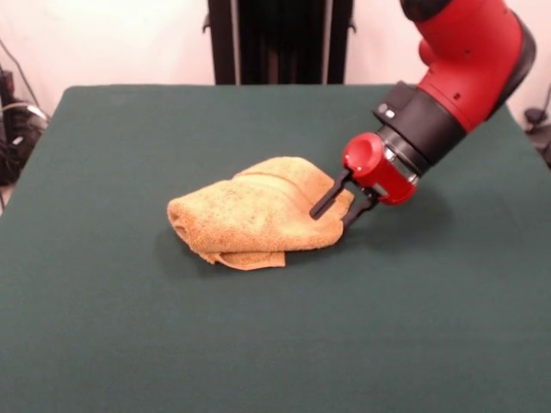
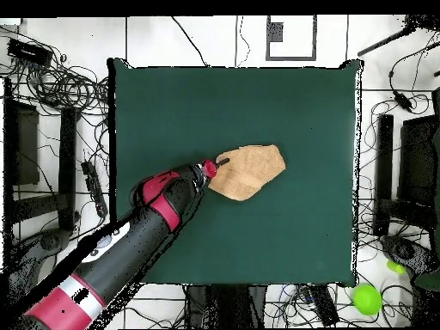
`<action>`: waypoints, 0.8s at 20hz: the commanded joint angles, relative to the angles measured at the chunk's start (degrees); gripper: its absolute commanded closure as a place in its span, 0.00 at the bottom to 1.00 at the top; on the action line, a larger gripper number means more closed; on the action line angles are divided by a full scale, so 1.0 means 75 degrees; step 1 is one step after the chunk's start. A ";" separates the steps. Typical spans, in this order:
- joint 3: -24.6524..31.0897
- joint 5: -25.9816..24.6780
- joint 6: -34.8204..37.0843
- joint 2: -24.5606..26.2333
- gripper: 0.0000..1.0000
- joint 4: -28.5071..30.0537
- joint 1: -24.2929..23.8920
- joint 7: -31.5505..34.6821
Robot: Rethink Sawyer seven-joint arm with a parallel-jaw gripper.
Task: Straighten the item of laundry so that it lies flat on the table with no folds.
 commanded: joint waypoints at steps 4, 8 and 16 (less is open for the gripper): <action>0.1224 0.0571 -0.0409 0.0444 0.00 0.0603 -0.0114 0.2648; 0.1226 0.0552 -0.0608 0.0478 0.00 0.0706 -0.0110 0.2647; 0.1325 0.0479 -0.1410 0.0392 1.00 0.0820 -0.0139 0.2769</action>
